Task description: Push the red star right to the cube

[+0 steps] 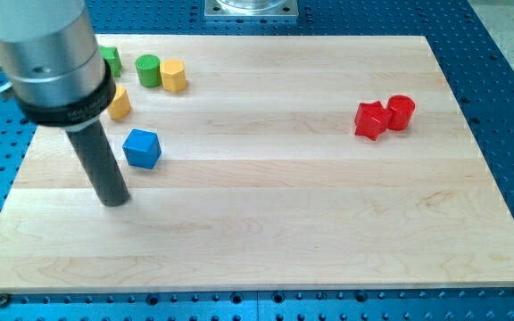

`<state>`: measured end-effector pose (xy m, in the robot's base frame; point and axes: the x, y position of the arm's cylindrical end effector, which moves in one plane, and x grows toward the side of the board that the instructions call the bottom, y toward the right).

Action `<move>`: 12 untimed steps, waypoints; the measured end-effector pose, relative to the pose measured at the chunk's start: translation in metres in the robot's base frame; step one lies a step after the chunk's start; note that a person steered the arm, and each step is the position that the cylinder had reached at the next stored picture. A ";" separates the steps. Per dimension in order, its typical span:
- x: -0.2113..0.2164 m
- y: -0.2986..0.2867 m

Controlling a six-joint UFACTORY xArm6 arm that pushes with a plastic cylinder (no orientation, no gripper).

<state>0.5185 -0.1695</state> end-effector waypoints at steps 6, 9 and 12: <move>-0.036 0.295; -0.113 0.362; -0.147 0.361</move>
<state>0.3710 0.1914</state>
